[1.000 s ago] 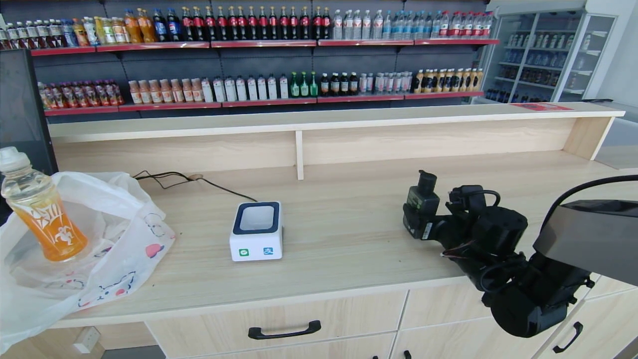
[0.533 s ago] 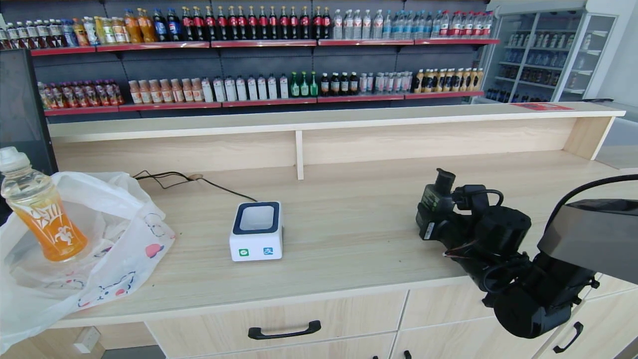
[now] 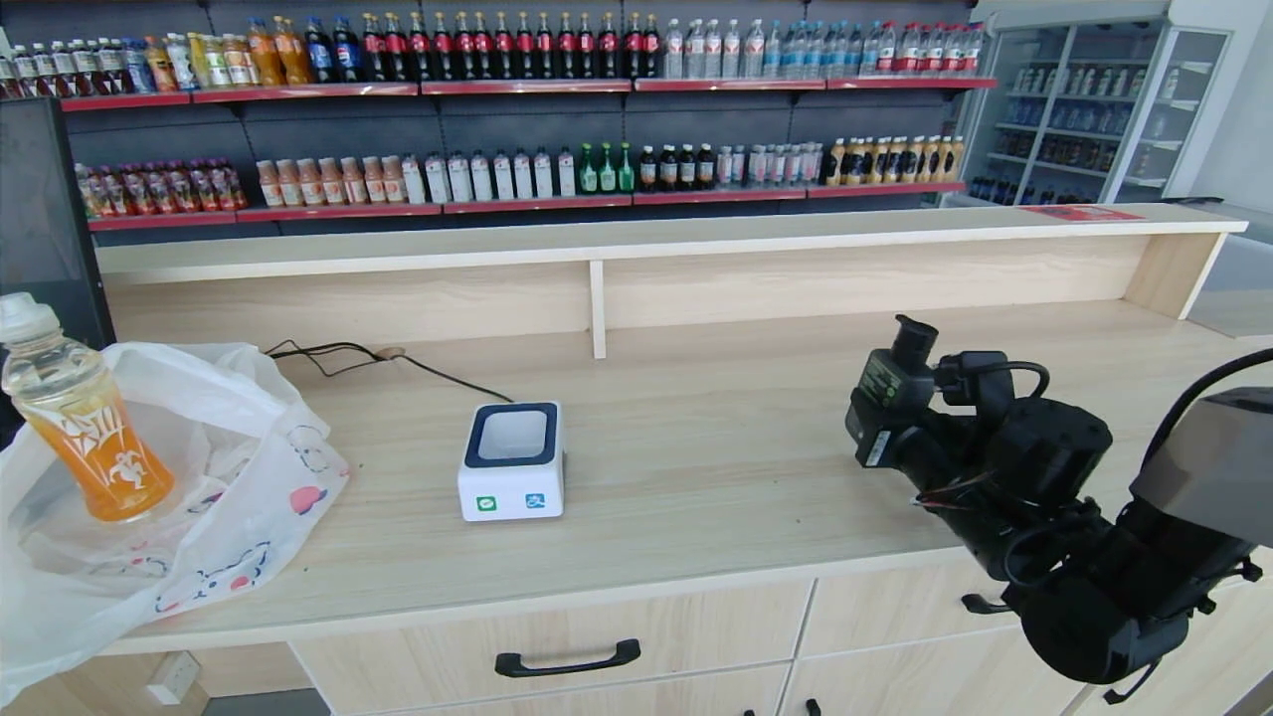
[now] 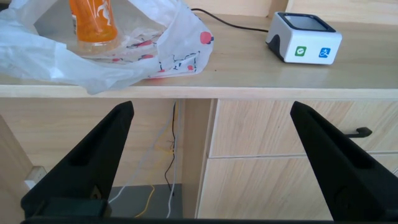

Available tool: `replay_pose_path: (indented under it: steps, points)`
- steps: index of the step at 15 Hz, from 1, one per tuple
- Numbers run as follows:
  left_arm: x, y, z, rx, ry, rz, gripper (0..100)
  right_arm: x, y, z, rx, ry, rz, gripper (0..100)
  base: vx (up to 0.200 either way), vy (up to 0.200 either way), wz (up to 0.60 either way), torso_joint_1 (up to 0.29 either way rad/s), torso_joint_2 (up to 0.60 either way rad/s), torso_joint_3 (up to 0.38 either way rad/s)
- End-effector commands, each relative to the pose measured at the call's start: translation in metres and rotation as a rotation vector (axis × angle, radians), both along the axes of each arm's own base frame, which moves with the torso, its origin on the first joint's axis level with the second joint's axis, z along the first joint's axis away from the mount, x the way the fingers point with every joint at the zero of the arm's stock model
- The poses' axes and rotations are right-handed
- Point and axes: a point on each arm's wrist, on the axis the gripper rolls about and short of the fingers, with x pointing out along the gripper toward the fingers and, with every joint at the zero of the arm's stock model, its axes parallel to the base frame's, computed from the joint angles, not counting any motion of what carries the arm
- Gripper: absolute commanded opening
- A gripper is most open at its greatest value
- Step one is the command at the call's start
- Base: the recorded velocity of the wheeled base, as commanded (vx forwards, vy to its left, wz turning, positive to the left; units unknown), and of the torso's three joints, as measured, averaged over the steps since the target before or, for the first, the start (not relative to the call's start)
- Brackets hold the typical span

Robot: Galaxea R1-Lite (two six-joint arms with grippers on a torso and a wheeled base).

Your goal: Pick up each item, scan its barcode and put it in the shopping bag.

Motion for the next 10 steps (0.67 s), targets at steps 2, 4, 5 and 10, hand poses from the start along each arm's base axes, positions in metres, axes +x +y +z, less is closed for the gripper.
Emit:
replay_pose_path:
  steps: [2,4,5,10]
  points:
    - [0.0,0.0,0.0,-0.001,-0.001,0.0,100,-0.018,-0.005,0.019,0.012,-0.034,0.001,0,0.0,0.0,0.0,0.0,0.0,0.0]
    - [0.0,0.0,0.0,0.001,-0.001,0.0,100,-0.029,-0.009,0.027,0.013,-0.043,0.001,0,0.0,0.0,0.0,0.0,0.0,0.0]
    - [0.0,0.0,0.0,0.001,-0.001,0.0,100,-0.034,-0.01,0.031,0.016,-0.051,0.002,0,0.0,0.0,0.0,0.0,0.0,0.0]
    - [0.0,0.0,0.0,0.001,-0.001,0.0,100,-0.067,0.001,0.046,0.024,-0.078,0.08,0,0.0,0.0,0.0,0.0,0.0,0.0]
